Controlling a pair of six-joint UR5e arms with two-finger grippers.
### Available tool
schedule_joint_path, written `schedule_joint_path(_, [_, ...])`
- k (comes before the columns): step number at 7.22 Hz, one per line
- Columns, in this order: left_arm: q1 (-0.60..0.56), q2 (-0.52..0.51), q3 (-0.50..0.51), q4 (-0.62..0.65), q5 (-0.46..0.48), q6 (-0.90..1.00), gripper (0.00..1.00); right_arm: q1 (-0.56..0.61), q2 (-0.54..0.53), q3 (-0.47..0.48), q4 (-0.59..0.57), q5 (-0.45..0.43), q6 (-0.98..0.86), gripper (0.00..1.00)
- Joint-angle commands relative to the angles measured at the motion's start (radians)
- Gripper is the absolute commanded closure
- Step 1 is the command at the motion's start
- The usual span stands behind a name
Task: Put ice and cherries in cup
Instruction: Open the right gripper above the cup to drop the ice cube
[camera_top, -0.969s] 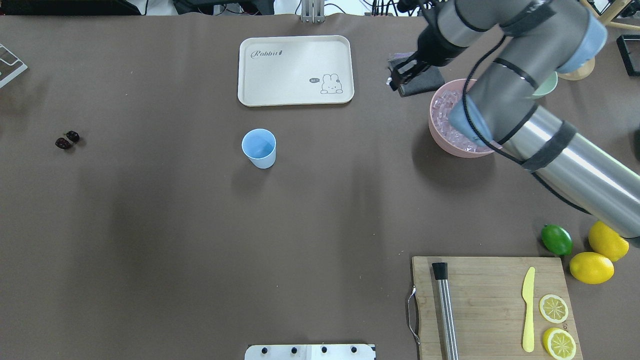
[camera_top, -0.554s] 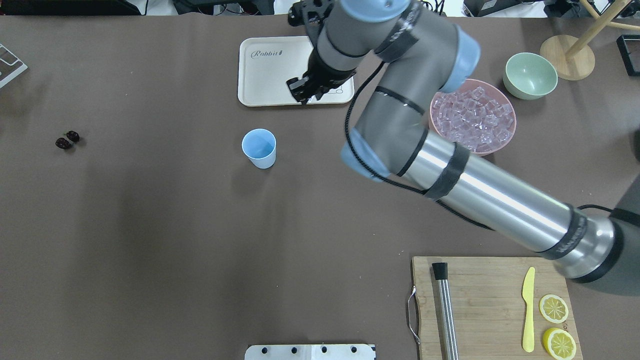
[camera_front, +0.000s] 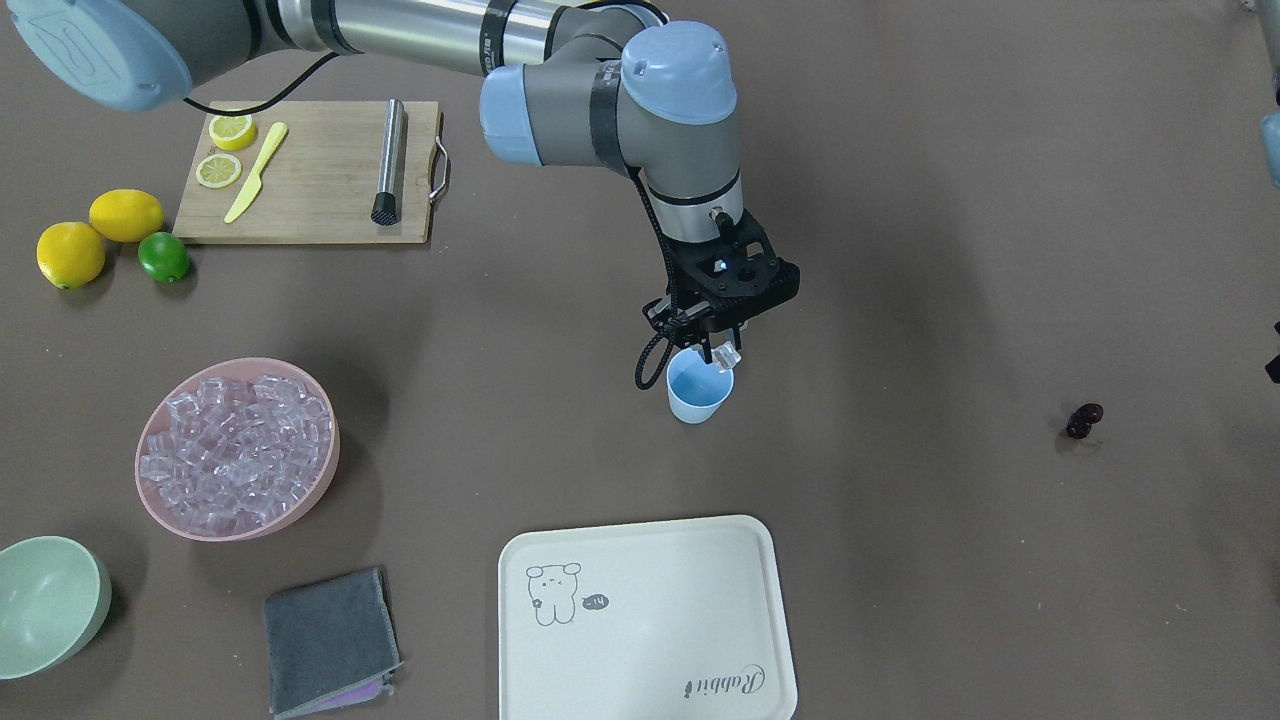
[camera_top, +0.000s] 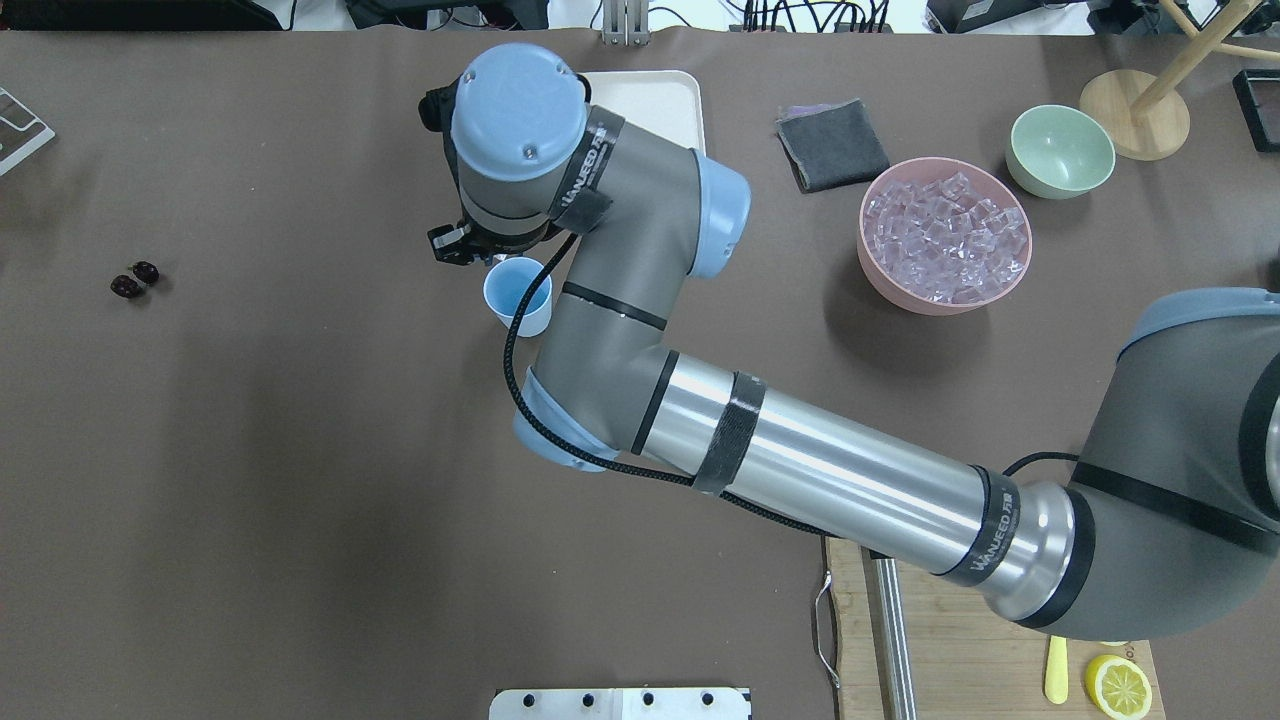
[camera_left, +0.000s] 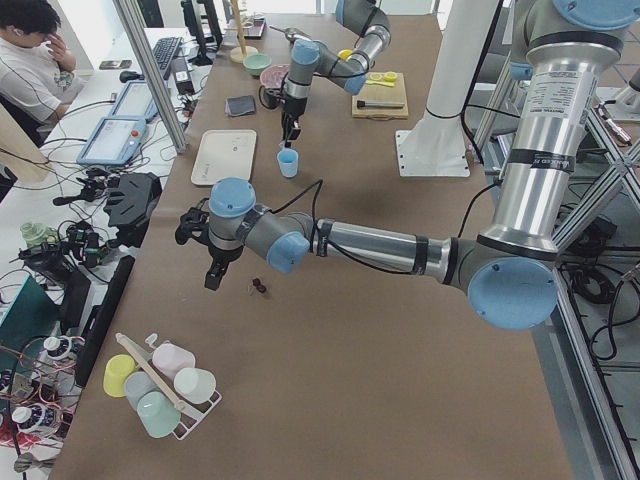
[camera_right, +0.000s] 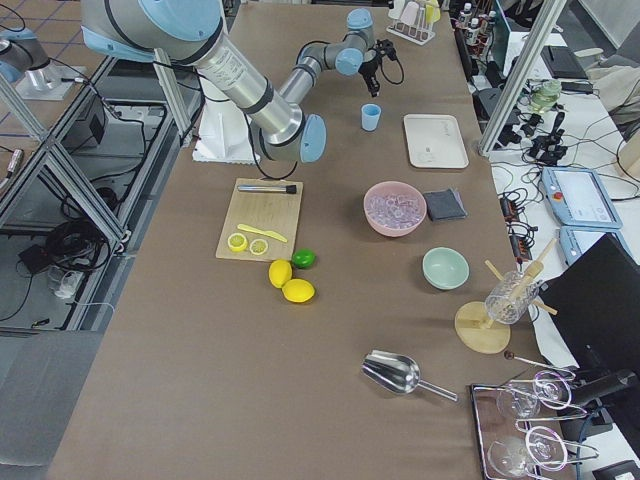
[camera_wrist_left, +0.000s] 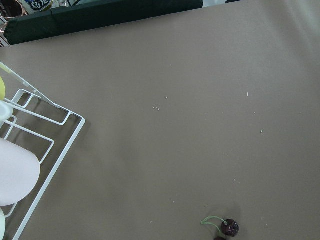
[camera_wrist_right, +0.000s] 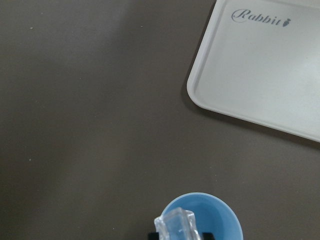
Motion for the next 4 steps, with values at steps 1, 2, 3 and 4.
schedule_joint_path(1, [0.001, 0.001, -0.006, 0.0, -0.002, 0.001, 0.02, -0.012, -0.004, -0.012, 0.002, -0.017, 0.003, 1.0])
schedule_joint_path(2, [0.001, 0.009, -0.01, -0.002, -0.002, 0.001, 0.02, -0.011, -0.007, -0.012, 0.002, -0.017, -0.002, 1.0])
schedule_joint_path(3, [0.001, 0.011, -0.007, -0.012, -0.008, 0.003, 0.02, -0.011, -0.011, -0.016, 0.001, -0.017, -0.005, 1.0])
schedule_joint_path(4, [0.001, 0.011, -0.009, -0.012, -0.009, 0.0, 0.02, -0.011, -0.014, -0.018, 0.001, -0.018, 0.0, 0.85])
